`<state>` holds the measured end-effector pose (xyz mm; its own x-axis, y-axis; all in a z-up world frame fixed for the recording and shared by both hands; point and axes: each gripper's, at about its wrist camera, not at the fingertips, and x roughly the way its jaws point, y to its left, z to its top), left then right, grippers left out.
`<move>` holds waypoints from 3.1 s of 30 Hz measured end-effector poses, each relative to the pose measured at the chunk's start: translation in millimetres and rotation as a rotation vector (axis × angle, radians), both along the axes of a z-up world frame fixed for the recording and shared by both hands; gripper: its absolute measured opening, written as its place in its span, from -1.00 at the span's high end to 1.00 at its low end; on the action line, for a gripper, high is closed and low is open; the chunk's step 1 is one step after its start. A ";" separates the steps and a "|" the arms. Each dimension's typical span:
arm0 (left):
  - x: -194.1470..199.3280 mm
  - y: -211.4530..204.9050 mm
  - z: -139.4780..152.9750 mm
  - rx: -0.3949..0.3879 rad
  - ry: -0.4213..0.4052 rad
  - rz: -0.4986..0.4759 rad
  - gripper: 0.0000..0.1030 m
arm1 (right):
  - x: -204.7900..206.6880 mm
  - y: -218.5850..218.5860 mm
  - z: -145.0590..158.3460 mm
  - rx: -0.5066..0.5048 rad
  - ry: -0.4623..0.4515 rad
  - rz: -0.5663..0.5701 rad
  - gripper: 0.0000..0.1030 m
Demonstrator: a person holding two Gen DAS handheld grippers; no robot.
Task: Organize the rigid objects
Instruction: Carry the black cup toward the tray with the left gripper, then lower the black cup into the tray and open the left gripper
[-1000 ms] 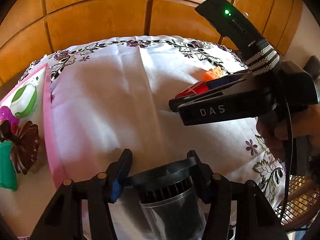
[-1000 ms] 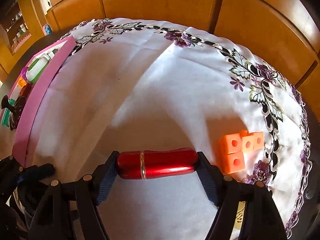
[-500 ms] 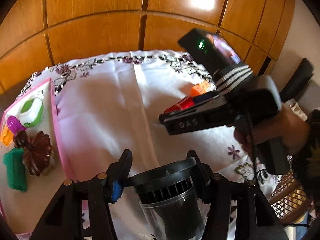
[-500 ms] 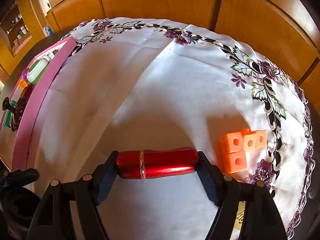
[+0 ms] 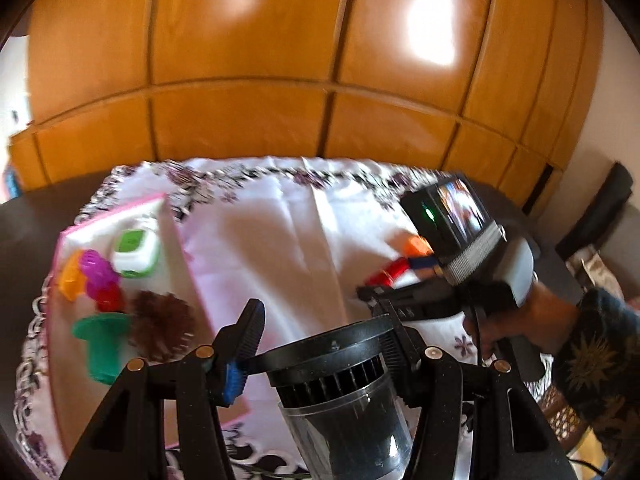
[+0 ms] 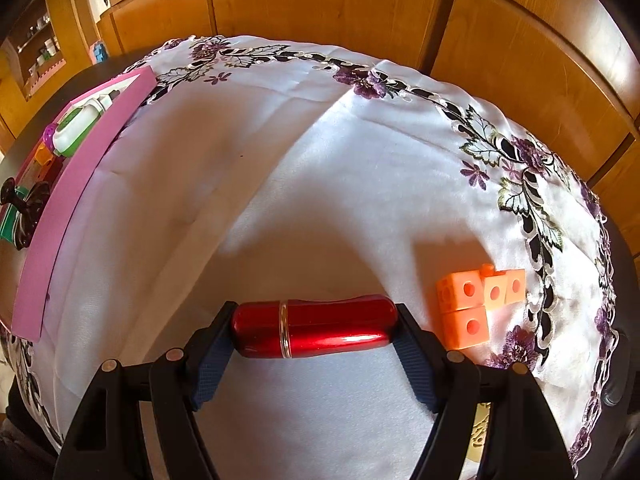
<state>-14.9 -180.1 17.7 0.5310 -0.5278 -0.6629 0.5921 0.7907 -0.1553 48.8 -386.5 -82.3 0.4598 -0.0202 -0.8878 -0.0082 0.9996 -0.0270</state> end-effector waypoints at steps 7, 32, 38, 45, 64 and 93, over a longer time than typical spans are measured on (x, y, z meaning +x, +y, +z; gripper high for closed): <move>7.9 36.3 12.8 0.003 -0.038 0.110 -0.11 | -0.9 1.1 0.4 -0.012 -0.008 0.001 -0.47; 27.4 134.6 -4.7 0.027 -0.002 0.369 -0.11 | -3.3 2.7 1.2 -0.030 -0.026 0.005 -0.47; 31.8 172.2 -12.6 0.003 0.050 0.451 -0.11 | -3.0 3.7 1.9 -0.035 -0.027 0.006 -0.47; 33.0 198.6 -27.9 -0.011 0.113 0.498 -0.11 | -2.7 6.1 2.7 -0.060 -0.030 0.018 -0.47; 135.9 176.9 -54.0 -0.041 0.257 0.491 -0.15 | -2.3 7.8 3.5 -0.072 -0.032 0.025 -0.47; 43.8 162.6 -41.3 0.089 0.088 0.565 -0.26 | -4.7 18.4 4.2 -0.152 -0.053 0.048 -0.47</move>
